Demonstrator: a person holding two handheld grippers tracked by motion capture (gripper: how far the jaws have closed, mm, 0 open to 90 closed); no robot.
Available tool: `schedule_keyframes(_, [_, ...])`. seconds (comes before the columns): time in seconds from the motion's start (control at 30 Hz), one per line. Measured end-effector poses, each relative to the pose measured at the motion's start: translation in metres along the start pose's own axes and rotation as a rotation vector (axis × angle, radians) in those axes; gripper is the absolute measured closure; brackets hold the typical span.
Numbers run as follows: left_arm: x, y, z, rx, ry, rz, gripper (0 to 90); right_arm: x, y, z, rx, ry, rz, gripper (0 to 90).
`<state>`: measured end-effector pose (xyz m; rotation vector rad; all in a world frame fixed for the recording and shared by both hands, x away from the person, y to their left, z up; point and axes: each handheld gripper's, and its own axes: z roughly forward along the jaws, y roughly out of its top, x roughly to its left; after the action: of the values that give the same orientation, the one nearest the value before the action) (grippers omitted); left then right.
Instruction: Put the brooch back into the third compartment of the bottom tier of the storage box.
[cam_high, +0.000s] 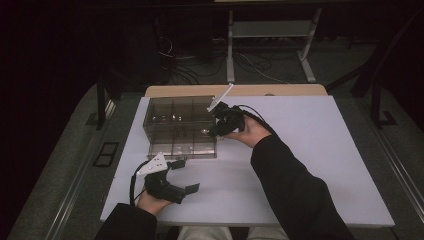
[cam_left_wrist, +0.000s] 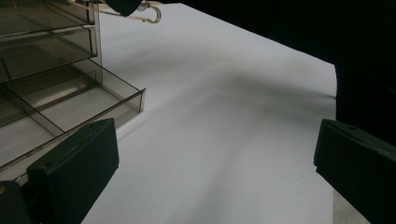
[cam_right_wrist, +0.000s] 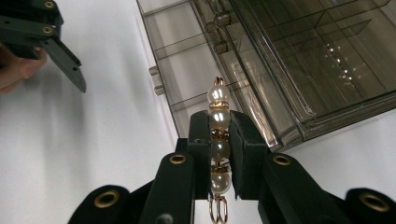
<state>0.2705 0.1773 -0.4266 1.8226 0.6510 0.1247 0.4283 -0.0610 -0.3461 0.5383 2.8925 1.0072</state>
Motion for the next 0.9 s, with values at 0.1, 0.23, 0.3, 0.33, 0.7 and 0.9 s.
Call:
schedule_keyframes(0.1, [0.0,0.0,0.0,0.002,0.001,0.003,0.0,-0.001,0.0,0.005,0.004,0.001,0.005,78.7])
schedule_keyframes(0.23, [0.0,0.0,0.0,-0.003,-0.001,-0.001,0.0,-0.003,0.0,0.011,0.008,0.002,0.009,78.7])
schedule_keyframes(0.3, [0.0,0.0,0.0,-0.005,-0.002,-0.005,0.0,-0.003,-0.001,0.014,0.014,0.003,0.012,78.7])
schedule_keyframes(0.33, [0.0,0.0,0.0,-0.004,-0.002,-0.003,0.0,-0.003,-0.001,0.016,0.014,0.001,0.014,78.7])
schedule_keyframes(0.7, [0.0,0.0,0.0,-0.006,-0.004,0.001,0.0,-0.005,-0.001,0.03,0.021,0.003,0.032,78.7])
schedule_keyframes(0.9, [0.0,0.0,0.0,-0.007,-0.005,0.0,0.0,-0.004,-0.001,0.037,0.026,0.008,0.033,78.7])
